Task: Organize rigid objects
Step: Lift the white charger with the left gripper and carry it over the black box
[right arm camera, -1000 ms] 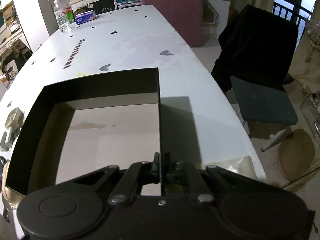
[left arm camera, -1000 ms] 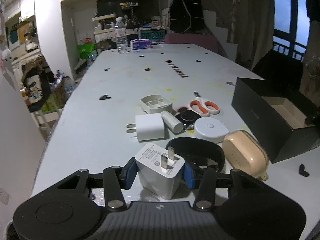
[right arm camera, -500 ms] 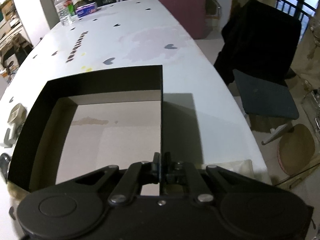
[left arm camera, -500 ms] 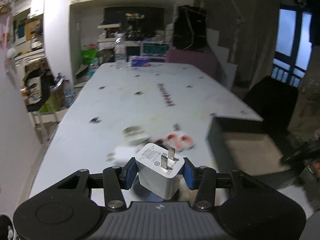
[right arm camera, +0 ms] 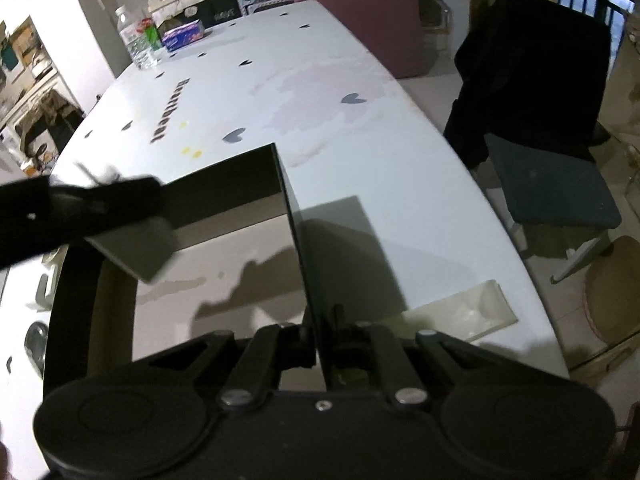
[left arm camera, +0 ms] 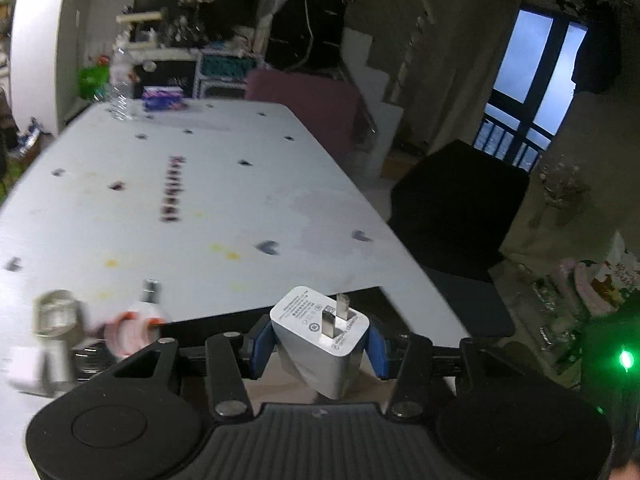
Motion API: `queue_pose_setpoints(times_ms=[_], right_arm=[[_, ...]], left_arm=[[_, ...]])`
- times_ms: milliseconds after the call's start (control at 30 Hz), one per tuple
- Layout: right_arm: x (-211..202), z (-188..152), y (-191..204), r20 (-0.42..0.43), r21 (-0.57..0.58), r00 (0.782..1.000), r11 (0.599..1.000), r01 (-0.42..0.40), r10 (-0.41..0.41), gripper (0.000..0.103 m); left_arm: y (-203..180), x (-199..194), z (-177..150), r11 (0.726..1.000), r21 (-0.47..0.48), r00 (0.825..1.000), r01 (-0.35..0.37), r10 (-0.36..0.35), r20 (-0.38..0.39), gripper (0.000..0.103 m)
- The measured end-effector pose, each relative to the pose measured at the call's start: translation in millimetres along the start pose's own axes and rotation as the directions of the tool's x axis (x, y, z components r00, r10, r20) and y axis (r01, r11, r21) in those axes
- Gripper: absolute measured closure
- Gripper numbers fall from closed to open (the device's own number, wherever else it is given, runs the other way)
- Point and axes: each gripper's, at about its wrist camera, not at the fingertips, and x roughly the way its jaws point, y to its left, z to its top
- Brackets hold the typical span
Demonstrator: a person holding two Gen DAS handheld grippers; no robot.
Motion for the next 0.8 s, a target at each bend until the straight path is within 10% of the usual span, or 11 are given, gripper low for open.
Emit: queue_pose_setpoints(times_ms=[800], right_arm=[[3.3,-9.4,-38.0,0.030,0.201,0.999,0.979,-0.028,0.022,0.092]], left_arm=[[-40.1,108.7,-12.2,0.975,-0.222,0.996,0.013,-0.033,-0.087,0.054]])
